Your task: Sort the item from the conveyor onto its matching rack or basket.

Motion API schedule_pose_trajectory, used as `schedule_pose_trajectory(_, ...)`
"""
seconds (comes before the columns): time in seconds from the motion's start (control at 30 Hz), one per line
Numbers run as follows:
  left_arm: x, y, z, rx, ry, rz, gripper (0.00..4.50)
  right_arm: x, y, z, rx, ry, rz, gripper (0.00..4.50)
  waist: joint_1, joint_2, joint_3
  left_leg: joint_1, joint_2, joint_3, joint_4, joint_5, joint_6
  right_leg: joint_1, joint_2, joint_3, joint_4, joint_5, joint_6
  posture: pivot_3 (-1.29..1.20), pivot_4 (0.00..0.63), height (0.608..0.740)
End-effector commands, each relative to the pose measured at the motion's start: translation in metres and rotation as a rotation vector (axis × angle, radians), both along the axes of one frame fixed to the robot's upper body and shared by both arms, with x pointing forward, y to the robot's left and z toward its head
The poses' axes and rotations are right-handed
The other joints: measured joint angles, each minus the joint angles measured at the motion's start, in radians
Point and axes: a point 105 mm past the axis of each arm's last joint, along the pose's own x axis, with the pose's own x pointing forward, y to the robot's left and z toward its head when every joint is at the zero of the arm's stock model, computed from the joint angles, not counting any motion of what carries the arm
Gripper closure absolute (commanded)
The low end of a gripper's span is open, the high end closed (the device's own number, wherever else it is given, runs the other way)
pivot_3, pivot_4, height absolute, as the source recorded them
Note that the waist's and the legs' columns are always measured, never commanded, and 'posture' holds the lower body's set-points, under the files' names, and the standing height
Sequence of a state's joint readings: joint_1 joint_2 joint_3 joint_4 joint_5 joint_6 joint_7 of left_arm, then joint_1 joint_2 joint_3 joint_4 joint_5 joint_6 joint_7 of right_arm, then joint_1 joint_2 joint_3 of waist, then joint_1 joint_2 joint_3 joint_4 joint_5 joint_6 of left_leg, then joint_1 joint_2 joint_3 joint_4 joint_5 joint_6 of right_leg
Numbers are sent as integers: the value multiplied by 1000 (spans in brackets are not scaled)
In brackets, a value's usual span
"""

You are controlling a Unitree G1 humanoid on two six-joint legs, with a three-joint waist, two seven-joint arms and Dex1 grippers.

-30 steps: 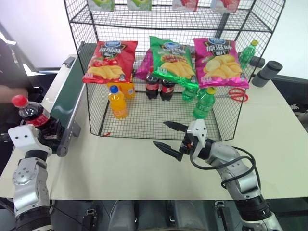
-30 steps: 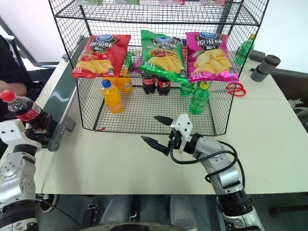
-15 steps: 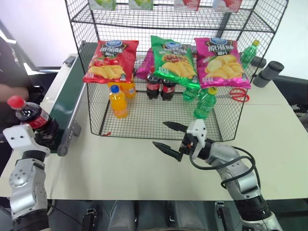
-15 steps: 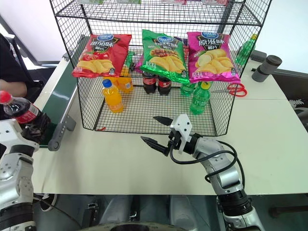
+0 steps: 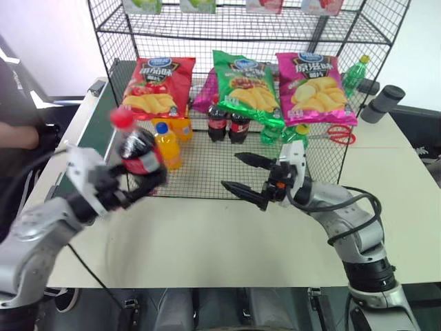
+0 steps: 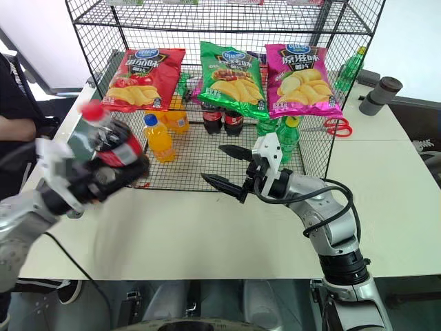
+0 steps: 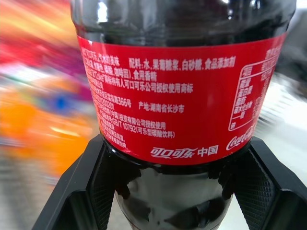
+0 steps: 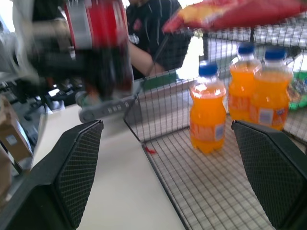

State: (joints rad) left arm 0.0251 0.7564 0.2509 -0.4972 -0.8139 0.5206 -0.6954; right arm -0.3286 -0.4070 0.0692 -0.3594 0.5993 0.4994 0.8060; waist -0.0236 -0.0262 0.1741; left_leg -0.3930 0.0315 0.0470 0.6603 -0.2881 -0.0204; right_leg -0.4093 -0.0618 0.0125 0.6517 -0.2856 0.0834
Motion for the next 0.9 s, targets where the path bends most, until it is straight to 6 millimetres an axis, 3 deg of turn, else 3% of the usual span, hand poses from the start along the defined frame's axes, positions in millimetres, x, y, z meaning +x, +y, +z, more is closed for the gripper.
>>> schedule_pose_trajectory(0.03,-5,-31,0,19,-2,-181,1671,-17,18,20,68,-15,82,0,4,0,0,0,0,0,0,0,0,0,0,0,0,0,0,0,150,740)
schedule_pose_trajectory(0.1,-4,-45,-5,30,12,-255,1671,-22,24,19,78,11,107,0,9,1,0,0,0,0,0,0,0,0,1,0,1,0,1,0,150,740)
schedule_pose_trajectory(0.37,-1,-69,-14,92,-1,-426,1671,-28,32,5,66,95,142,0,8,1,0,0,-1,1,2,0,1,1,1,0,-1,2,3,0,150,740)
schedule_pose_trajectory(0.77,3,-84,-11,97,-46,-491,1671,-26,39,-2,85,172,158,0,9,0,0,-1,0,0,3,0,1,1,7,0,0,2,4,0,150,740)
schedule_pose_trajectory(0.9,2,-83,-13,101,-44,-489,1671,-27,40,-2,93,186,181,1363,9,0,0,-1,0,0,3,0,1,1,7,0,0,2,4,0,150,740)
